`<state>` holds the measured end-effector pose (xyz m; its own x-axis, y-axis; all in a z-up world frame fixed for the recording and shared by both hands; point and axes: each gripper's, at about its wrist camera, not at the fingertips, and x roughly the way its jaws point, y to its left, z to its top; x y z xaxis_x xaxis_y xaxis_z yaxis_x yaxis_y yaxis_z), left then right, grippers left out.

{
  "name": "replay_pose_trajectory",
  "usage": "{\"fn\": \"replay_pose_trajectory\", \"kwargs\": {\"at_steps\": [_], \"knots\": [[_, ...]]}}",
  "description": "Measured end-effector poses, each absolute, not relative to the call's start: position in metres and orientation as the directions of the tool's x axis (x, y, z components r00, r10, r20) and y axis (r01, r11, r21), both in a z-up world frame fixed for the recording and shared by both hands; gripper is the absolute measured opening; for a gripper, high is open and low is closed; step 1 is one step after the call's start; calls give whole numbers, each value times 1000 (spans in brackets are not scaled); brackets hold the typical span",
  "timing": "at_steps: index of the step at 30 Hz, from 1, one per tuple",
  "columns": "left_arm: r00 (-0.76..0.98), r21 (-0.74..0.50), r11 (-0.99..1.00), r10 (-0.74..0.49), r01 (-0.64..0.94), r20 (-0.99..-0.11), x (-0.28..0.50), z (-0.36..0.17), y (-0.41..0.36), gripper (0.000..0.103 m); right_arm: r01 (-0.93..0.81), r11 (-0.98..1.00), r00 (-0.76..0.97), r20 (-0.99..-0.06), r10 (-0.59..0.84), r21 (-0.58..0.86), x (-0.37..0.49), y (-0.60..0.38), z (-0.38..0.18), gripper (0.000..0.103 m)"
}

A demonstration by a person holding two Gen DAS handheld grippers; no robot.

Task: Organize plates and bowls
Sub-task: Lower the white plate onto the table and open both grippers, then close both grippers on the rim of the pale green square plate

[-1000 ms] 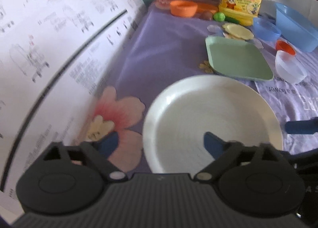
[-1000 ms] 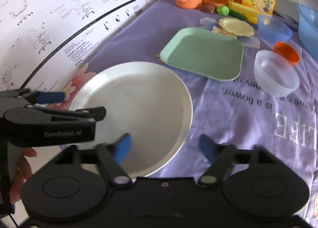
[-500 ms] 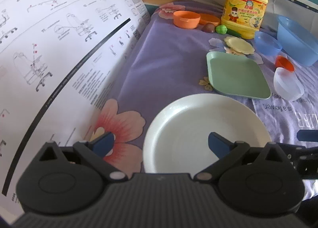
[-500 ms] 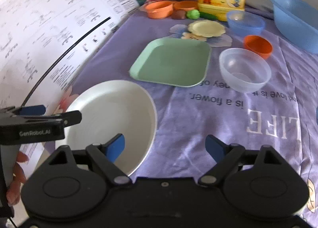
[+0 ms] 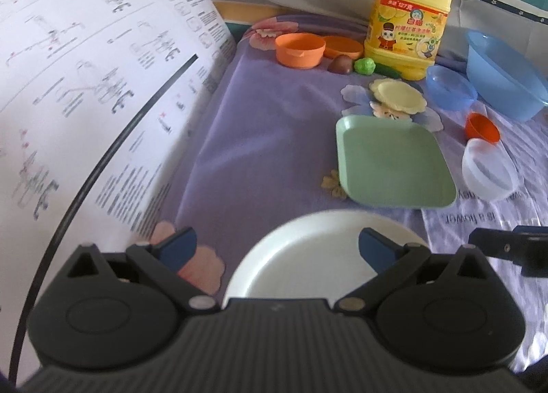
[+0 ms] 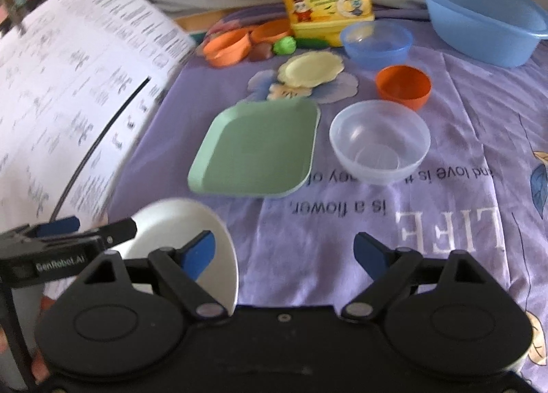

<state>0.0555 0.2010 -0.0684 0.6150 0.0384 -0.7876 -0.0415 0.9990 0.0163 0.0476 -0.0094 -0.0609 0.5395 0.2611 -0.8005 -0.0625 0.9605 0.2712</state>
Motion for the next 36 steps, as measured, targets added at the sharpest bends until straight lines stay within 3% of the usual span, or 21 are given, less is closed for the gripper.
{"fn": "replay_pose_trajectory", "kwargs": {"at_steps": [11, 25, 28, 36], "knots": [[592, -7, 1000, 7, -20, -806, 122, -70, 192, 101, 100, 934, 558, -797, 232, 342, 86, -7, -75, 70], [549, -36, 999, -51, 38, -835, 173, -95, 169, 69, 155, 929, 559, -805, 199, 337, 115, 8, -101, 46], [531, -41, 998, -65, 56, -845, 180, -101, 165, 59, 127, 930, 557, -801, 221, 345, 121, 11, -101, 27], [525, -17, 1000, -27, 24, -851, 190, -106, 175, 58, 87, 939, 552, -801, 232, 332, 137, 24, -102, 25]]}}
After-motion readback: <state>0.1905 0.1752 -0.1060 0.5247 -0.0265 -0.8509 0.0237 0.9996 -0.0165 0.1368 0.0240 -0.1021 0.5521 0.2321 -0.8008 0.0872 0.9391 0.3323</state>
